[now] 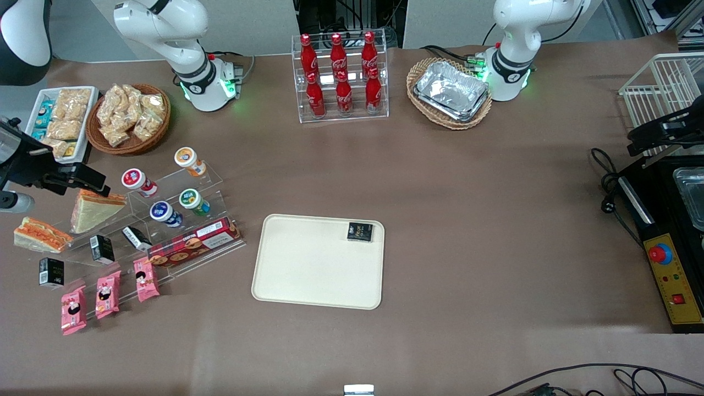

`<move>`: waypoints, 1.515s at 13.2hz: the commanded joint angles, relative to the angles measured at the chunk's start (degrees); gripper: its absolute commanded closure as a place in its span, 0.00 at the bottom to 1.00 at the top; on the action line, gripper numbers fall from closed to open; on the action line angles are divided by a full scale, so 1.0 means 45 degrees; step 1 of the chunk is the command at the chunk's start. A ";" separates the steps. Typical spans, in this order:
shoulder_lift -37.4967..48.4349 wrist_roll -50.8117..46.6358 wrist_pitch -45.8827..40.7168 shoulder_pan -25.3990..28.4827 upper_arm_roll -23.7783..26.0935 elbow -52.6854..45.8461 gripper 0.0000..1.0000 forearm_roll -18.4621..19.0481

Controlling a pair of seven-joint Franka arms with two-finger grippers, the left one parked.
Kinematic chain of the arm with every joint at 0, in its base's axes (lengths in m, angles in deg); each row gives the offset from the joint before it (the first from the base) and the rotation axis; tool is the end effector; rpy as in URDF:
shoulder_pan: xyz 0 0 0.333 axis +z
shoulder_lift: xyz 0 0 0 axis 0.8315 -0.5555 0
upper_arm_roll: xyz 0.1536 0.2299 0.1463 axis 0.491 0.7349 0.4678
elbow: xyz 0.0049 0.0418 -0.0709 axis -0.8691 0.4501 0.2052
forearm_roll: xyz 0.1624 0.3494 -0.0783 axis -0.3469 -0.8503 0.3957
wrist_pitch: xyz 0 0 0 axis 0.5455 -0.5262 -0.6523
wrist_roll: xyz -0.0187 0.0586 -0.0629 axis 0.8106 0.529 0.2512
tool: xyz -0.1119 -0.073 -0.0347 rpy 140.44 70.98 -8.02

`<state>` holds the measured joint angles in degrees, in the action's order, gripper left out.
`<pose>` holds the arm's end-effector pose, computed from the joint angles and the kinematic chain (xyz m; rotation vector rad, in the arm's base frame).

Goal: Place sandwich on tray
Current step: 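Move the right gripper over the rack toward the wrapped triangular sandwiches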

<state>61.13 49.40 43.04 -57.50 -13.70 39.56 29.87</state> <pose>0.5662 -0.0093 0.5705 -3.0920 0.1898 -0.0230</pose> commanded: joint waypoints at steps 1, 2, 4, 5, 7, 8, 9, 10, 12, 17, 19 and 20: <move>-0.0134 0.0056 -0.0078 -0.0152 -0.0073 -0.0279 0.00 -0.0210; -0.0134 0.0134 -0.0078 -0.0172 -0.0074 -0.0259 0.00 -0.0210; -0.0076 0.0193 -0.0136 -0.0153 -0.0152 -0.0259 0.00 -0.0172; -0.0017 0.0464 -0.0272 -0.0172 -0.0191 -0.0240 0.00 -0.0152; 0.0022 0.2642 -0.0778 -0.0173 -0.0929 -0.0220 0.00 -0.0113; 0.0061 0.3795 -0.0820 -0.0153 -0.1339 -0.0201 0.00 -0.0113; 0.0100 0.4986 -0.0820 -0.0153 -0.1711 -0.0220 0.00 -0.0093; 0.0139 0.6313 -0.0820 -0.0153 -0.1947 -0.0220 0.00 0.0023; 0.0179 0.8970 -0.0801 -0.0153 -0.2066 -0.0220 0.00 0.1073; 0.0003 1.6060 -0.0489 -0.0173 -0.3392 -0.0181 0.00 0.1118; -0.0094 1.8541 0.0017 -0.0192 -0.3822 -0.0064 0.00 0.0943; -0.0327 1.9694 0.0155 -0.0192 -0.4095 -0.0064 0.00 0.0749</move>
<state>61.16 125.70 41.70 -58.58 -29.79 39.30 34.60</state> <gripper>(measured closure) 0.000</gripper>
